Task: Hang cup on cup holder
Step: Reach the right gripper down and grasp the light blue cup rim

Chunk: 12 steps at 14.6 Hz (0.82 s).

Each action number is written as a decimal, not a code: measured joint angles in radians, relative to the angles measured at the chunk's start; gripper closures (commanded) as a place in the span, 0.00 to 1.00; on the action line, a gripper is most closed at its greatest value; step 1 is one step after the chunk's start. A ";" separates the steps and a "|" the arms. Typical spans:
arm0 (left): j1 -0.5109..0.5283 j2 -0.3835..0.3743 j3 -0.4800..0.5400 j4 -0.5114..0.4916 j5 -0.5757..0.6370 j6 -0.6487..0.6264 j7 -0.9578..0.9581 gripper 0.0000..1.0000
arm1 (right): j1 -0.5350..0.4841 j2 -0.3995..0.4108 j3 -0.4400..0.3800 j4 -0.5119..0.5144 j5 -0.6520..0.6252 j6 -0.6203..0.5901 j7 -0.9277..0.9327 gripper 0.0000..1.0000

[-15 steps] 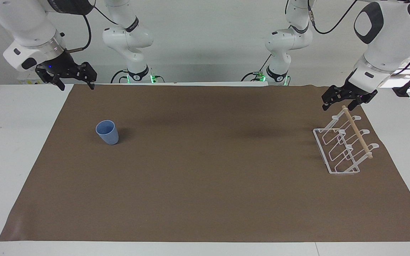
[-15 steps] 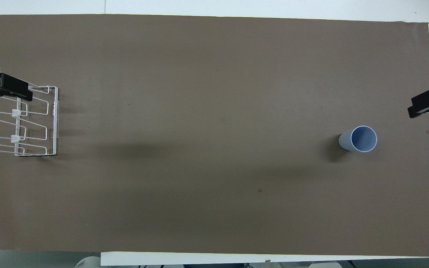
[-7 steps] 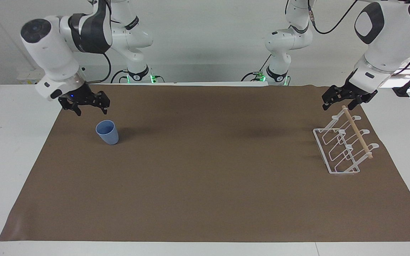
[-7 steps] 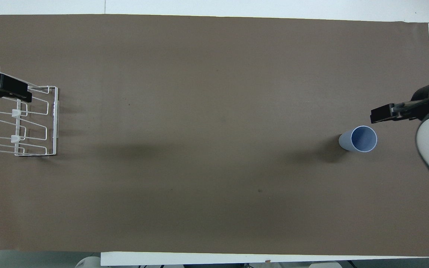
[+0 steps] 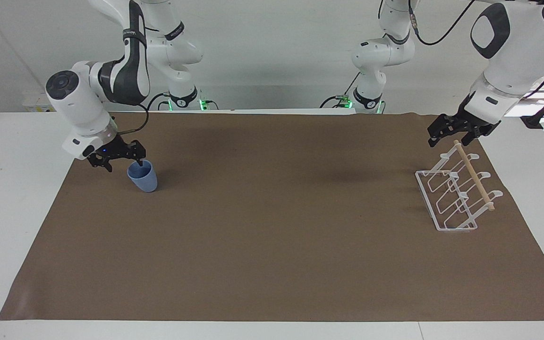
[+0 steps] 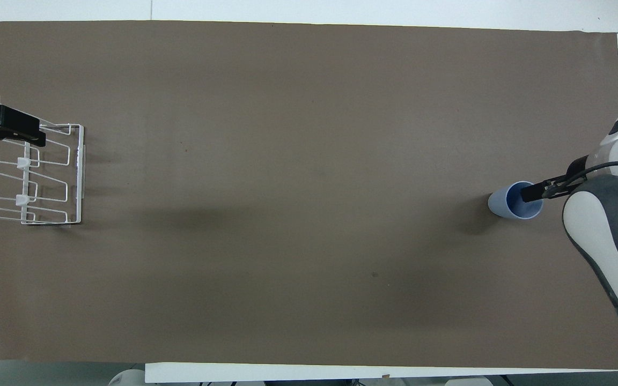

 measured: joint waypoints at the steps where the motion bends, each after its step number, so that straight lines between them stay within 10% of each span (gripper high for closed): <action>1: 0.000 0.000 0.000 0.000 0.000 0.000 -0.002 0.00 | -0.007 0.016 0.000 -0.005 0.000 0.011 -0.004 0.10; 5: 0.000 0.000 0.000 0.000 0.000 -0.001 -0.010 0.00 | -0.002 0.053 0.001 -0.026 0.002 0.031 0.005 0.25; 9: 0.000 0.000 0.002 0.000 0.000 0.000 -0.060 0.00 | -0.002 0.053 0.001 -0.042 0.002 0.051 -0.013 0.92; 12: 0.000 0.000 0.002 -0.003 0.000 0.002 -0.134 0.00 | 0.000 0.053 0.002 -0.042 0.002 0.052 0.001 1.00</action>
